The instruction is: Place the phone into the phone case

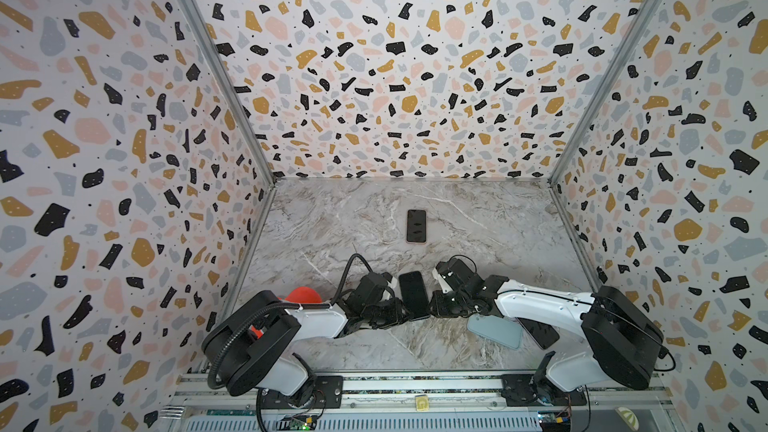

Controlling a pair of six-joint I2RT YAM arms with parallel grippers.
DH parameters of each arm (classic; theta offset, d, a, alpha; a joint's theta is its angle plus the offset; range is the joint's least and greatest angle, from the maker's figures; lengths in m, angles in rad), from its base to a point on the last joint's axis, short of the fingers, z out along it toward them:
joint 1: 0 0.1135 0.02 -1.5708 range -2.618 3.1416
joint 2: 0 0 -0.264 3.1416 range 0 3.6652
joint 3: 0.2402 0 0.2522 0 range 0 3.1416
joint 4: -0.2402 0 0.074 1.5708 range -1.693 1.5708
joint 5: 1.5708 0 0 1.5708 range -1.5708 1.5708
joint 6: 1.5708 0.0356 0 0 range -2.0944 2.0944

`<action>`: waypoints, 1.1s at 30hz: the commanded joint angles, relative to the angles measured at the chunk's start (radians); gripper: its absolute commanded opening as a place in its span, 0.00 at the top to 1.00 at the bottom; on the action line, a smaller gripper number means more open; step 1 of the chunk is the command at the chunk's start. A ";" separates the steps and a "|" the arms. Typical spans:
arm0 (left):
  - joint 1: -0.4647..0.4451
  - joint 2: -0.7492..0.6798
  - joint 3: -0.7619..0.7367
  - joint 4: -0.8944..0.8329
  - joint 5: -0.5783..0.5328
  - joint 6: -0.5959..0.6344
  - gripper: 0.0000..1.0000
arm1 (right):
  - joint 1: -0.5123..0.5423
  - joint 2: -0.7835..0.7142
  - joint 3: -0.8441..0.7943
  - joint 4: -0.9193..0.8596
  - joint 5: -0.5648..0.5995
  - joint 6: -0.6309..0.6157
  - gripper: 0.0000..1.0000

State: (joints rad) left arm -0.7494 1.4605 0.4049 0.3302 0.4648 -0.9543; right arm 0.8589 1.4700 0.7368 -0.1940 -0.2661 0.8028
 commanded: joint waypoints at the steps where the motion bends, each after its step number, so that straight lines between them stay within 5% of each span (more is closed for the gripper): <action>1: -0.009 0.020 0.007 0.009 0.003 0.002 0.66 | 0.005 0.013 0.016 -0.018 -0.008 -0.008 0.78; 33: -0.023 0.048 0.005 0.032 -0.001 -0.001 0.68 | 0.014 0.064 0.033 0.000 -0.024 -0.029 0.88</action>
State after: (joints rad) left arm -0.7555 1.4780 0.4049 0.3592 0.4664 -0.9581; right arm 0.8597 1.5219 0.7437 -0.2058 -0.2760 0.7837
